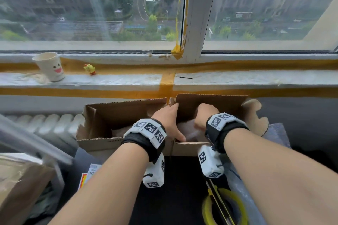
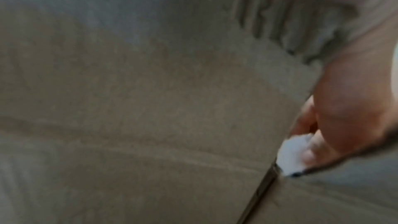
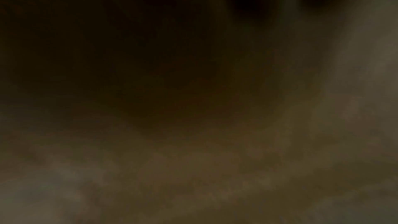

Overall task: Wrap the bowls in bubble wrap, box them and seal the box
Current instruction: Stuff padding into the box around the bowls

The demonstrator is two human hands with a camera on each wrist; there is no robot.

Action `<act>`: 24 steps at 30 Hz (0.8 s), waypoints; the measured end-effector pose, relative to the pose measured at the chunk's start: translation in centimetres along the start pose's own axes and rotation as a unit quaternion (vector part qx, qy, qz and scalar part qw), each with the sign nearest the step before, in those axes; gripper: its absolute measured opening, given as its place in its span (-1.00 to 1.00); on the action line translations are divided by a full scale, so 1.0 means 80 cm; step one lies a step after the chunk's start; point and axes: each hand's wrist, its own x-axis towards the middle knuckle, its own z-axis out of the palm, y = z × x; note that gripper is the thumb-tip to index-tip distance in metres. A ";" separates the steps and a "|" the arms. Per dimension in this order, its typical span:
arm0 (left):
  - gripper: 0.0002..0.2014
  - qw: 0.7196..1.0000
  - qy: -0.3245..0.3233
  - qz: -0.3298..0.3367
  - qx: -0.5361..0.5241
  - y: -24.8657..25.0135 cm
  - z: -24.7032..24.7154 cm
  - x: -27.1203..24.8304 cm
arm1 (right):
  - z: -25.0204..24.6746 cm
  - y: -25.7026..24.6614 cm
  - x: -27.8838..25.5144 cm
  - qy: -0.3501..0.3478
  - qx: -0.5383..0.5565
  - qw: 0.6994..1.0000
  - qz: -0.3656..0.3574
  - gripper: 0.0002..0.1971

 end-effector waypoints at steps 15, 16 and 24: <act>0.27 1.000 -0.012 0.003 -0.013 -0.002 -0.004 0.001 | 0.048 0.000 0.002 -0.096 0.102 0.985 -0.106 -0.70; 0.26 1.000 -0.013 0.002 -0.014 -0.002 -0.004 0.001 | 0.050 -0.001 0.000 -0.120 0.072 0.984 -0.113 -0.68; 0.22 1.000 -0.011 -0.005 -0.018 -0.003 -0.004 0.000 | 0.033 0.002 -0.001 -0.054 0.147 0.982 -0.107 -0.63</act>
